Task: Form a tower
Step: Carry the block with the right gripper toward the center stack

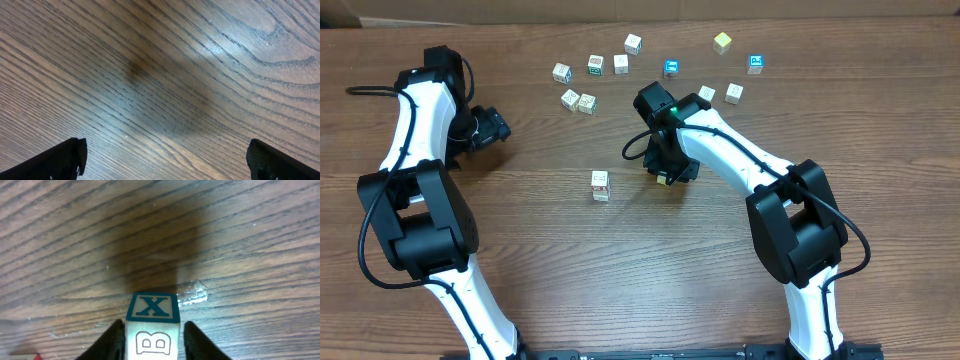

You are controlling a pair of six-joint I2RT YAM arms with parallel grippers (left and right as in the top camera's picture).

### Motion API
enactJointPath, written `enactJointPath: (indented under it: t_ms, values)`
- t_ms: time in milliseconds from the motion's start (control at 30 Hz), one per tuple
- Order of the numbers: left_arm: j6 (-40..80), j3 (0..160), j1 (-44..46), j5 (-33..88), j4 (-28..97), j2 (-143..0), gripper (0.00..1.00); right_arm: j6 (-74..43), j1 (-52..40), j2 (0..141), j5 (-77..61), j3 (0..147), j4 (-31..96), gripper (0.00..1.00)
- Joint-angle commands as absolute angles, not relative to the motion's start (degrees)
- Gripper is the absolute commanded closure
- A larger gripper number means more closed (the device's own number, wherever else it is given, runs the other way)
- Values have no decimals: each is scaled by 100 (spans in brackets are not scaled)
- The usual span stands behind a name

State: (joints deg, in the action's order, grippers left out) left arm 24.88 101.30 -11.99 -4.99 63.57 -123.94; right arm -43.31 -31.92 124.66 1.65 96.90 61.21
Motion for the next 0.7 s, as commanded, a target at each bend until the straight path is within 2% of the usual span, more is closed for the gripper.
enactJointPath:
  t_ms: [0, 100, 233, 433, 567, 667]
  values:
    - [2421, 10145, -1160, -528, 6355, -12462, 1, -4305, -3218, 12339, 117, 9671, 6160, 68]
    - [2421, 10145, -1157, -528, 6355, -12462, 0, -4305, -3218, 12342, 119, 9671, 6215, 71]
    - [2421, 10145, -1157, -528, 6355, -12462, 0, -4303, -3218, 12342, 121, 9671, 6226, 64]
    - [2421, 10145, -1160, -528, 6355, -12462, 0, -4303, -3218, 12339, 119, 9671, 6235, 65]
    - [2421, 10145, -1160, -528, 6355, -12462, 0, -4303, -3218, 12342, 119, 9671, 6235, 57]
    - [2421, 10145, -1160, -528, 6355, -12462, 0, -4303, -3218, 12339, 119, 9671, 6230, 57]
